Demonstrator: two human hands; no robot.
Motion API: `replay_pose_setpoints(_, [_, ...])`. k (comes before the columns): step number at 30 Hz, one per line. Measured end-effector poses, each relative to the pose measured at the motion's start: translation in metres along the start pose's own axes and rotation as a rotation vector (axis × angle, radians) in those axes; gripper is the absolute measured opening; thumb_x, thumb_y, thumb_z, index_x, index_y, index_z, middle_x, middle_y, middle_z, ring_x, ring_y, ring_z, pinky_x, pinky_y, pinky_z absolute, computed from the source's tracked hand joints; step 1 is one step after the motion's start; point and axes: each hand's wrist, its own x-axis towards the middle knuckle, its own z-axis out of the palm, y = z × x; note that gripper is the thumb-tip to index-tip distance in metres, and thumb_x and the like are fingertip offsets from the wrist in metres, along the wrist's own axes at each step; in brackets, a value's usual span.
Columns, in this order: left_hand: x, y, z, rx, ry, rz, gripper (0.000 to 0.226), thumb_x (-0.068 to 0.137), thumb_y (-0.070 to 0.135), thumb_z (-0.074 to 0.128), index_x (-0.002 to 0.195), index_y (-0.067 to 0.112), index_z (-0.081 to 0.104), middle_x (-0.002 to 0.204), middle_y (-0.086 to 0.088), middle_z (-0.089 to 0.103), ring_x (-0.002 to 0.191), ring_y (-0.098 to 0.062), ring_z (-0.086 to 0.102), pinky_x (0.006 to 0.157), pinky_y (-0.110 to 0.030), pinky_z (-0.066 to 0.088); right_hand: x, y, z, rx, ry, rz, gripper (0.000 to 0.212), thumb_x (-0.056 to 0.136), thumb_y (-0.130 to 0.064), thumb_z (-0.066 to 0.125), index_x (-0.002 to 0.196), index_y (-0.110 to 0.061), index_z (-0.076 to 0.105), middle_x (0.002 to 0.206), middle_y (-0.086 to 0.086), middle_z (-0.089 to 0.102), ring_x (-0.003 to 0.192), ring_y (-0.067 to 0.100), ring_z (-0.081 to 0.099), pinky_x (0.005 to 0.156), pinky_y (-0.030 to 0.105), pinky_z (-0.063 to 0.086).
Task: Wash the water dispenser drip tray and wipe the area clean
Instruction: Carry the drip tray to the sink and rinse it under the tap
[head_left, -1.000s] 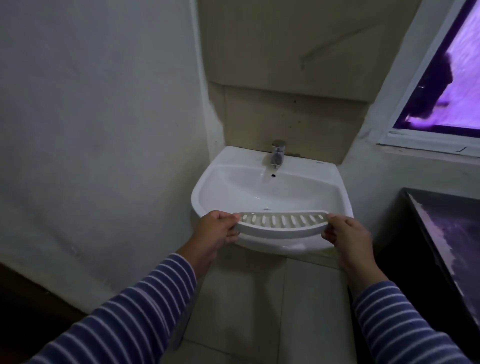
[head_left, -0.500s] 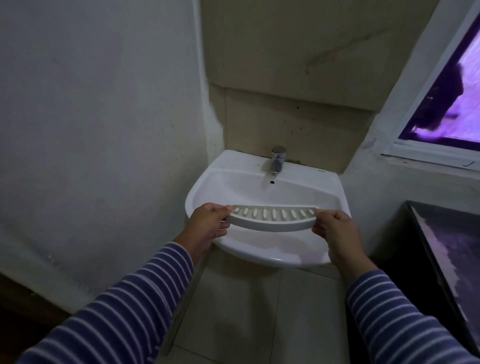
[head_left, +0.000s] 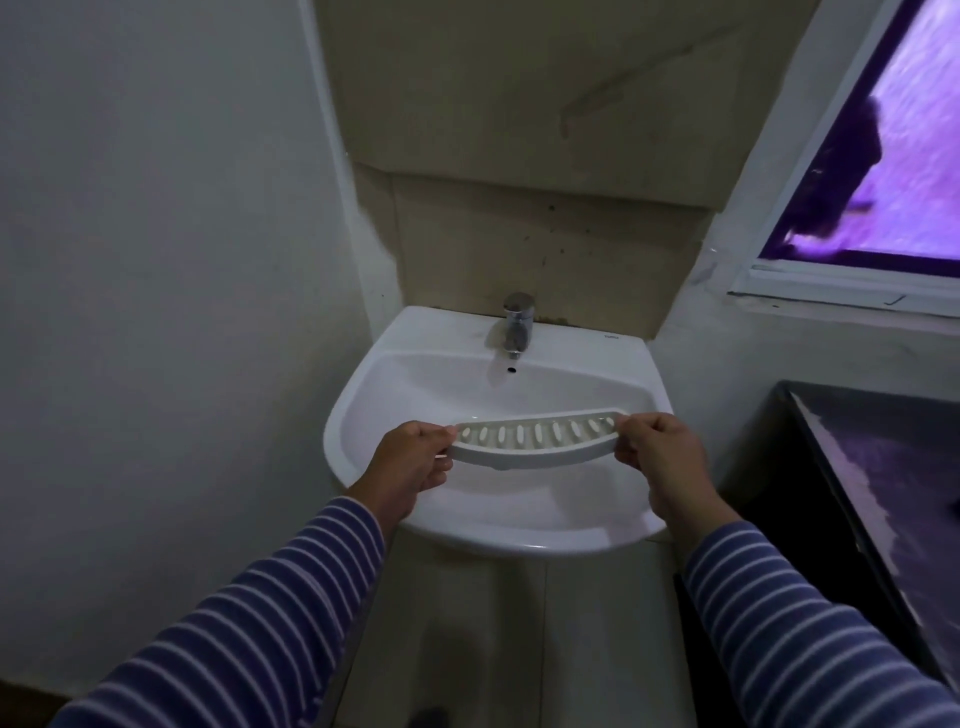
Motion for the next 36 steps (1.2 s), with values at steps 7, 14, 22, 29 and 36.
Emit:
replay_pose_setpoints(7, [0.043,0.0,0.002,0.019,-0.103,-0.08,0.012,0.089,0.022,0.064,0.095,0.011,0.064,0.09,-0.009,0.067,0.076,-0.018,0.065,0.058,-0.026,0.052,0.025,0.005,0.014,-0.035,0.047,0.031,0.008,0.089,-0.016,0.065,0.086,-0.008,0.066,0.094,0.013,0.066,0.088,0.029,0.064,0.084,0.041,0.057])
replay_pose_setpoints(14, [0.081,0.001,0.002,0.007,-0.185,-0.165,0.008,0.09,0.009,0.061,0.097,0.005,0.064,0.081,-0.012,0.065,0.062,-0.018,0.062,0.054,-0.026,0.053,0.039,0.011,0.032,-0.065,0.081,0.014,0.008,0.087,-0.018,0.066,0.087,-0.01,0.068,0.09,0.008,0.068,0.089,0.028,0.065,0.087,0.044,0.056])
replay_pose_setpoints(22, [0.111,-0.003,-0.005,0.02,-0.299,-0.191,0.013,0.086,-0.005,0.056,0.087,0.003,0.067,0.074,-0.013,0.061,0.061,-0.019,0.058,0.055,-0.024,0.054,0.041,0.003,0.054,-0.158,0.094,-0.132,0.005,0.087,-0.019,0.065,0.084,-0.016,0.067,0.086,0.001,0.068,0.082,0.023,0.064,0.075,0.034,0.056])
replay_pose_setpoints(29, [0.123,-0.002,-0.008,0.046,-0.311,-0.193,0.017,0.087,-0.007,0.055,0.095,0.006,0.063,0.081,-0.015,0.064,0.069,-0.021,0.063,0.058,-0.025,0.058,0.04,-0.006,0.069,-0.332,0.126,-0.298,0.007,0.086,-0.026,0.066,0.09,-0.02,0.067,0.087,-0.005,0.067,0.08,0.012,0.063,0.069,0.026,0.053])
replay_pose_setpoints(36, [0.127,0.0,-0.012,0.157,-0.362,-0.157,0.019,0.086,-0.002,0.059,0.098,0.011,0.066,0.098,-0.014,0.071,0.088,-0.024,0.069,0.068,-0.027,0.058,0.033,-0.011,0.074,-0.466,0.149,-0.47,0.013,0.085,-0.03,0.066,0.096,-0.023,0.066,0.097,-0.007,0.063,0.085,0.002,0.059,0.068,0.012,0.043])
